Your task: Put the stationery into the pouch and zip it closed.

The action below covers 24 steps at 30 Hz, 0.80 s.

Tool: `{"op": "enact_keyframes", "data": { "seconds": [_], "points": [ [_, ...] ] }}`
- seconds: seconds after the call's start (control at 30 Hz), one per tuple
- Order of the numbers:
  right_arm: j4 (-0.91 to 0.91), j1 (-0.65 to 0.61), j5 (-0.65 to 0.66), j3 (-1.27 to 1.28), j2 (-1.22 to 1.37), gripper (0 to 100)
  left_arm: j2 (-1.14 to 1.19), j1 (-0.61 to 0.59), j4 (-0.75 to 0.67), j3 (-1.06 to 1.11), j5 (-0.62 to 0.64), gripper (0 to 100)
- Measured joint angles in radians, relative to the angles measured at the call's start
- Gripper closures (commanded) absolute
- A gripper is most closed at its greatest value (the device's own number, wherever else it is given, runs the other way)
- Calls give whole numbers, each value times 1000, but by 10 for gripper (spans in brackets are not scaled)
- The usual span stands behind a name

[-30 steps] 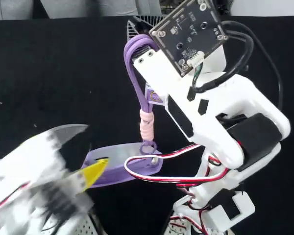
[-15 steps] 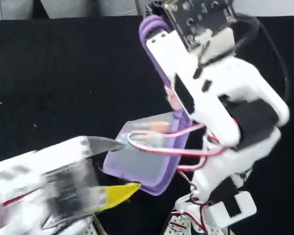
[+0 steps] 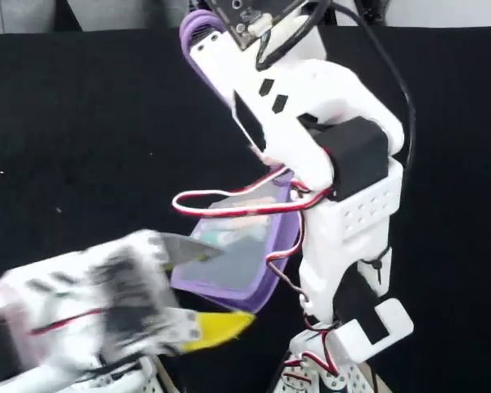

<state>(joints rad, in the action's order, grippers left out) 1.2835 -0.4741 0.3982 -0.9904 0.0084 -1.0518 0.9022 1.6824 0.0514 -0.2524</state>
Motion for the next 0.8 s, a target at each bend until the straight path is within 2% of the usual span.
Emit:
{"op": "enact_keyframes", "data": {
  "seconds": [0.27,0.43,0.53,0.67,0.73,0.8],
  "points": [
    [-28,-11,0,3,2,985,-133,219,-279,427,20,733],
    [-28,-11,0,3,2,985,-253,249,-431,601,84,733],
    [-28,-11,0,3,2,985,-313,190,-525,709,91,733],
    [-28,-11,0,3,2,985,-373,9,-657,802,89,733],
    [-28,-11,0,3,2,985,-408,-66,-674,822,89,733],
    [-28,-11,0,3,2,985,-448,-81,-669,829,89,733]
  ]
}}
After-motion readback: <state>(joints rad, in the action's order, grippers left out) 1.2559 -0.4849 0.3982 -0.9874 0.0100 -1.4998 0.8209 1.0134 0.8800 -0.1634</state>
